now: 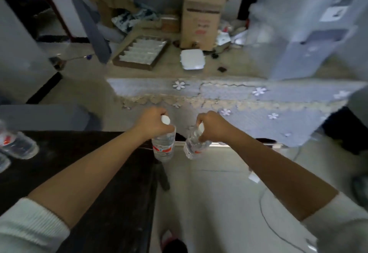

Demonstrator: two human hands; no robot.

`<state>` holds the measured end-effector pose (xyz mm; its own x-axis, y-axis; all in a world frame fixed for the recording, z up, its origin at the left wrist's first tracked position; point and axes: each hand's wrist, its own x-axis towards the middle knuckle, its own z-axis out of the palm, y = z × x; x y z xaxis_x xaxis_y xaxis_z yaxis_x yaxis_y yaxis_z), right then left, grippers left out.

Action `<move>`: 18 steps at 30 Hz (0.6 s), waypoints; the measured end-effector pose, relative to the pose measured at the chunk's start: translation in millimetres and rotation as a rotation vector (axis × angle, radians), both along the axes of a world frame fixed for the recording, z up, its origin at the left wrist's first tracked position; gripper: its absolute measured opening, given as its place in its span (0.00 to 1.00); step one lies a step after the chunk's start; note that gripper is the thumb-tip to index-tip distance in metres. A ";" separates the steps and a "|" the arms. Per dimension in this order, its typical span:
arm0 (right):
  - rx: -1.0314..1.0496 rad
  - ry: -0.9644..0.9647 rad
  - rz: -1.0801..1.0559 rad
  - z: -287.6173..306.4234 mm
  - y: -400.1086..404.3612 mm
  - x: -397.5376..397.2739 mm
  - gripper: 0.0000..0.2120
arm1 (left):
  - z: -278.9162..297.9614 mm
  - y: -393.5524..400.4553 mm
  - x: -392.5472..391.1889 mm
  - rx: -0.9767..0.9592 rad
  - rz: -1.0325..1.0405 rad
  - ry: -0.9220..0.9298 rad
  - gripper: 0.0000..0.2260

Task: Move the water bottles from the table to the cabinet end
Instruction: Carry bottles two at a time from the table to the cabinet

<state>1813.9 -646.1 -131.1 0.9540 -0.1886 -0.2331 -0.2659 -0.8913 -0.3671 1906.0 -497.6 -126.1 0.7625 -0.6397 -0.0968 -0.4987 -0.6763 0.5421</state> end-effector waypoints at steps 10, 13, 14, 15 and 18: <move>0.091 -0.048 -0.645 11.4 -136.0 -251.4 0.14 | -2.2 -214.2 -185.0 -0.039 -0.555 0.034 0.16; 0.102 -0.020 -0.876 12.7 -158.7 -327.0 0.19 | -4.1 -267.9 -251.7 -0.011 -0.753 0.085 0.13; 0.093 -0.015 -0.940 12.8 -163.2 -348.9 0.21 | -4.1 -282.3 -271.7 0.003 -0.817 0.089 0.10; 0.086 -0.013 -1.007 13.1 -166.1 -373.0 0.21 | -5.0 -297.4 -293.7 0.024 -0.880 0.085 0.07; 0.031 0.054 -1.159 14.2 -169.5 -435.4 0.13 | -3.0 -333.0 -356.2 0.087 -1.057 0.078 0.08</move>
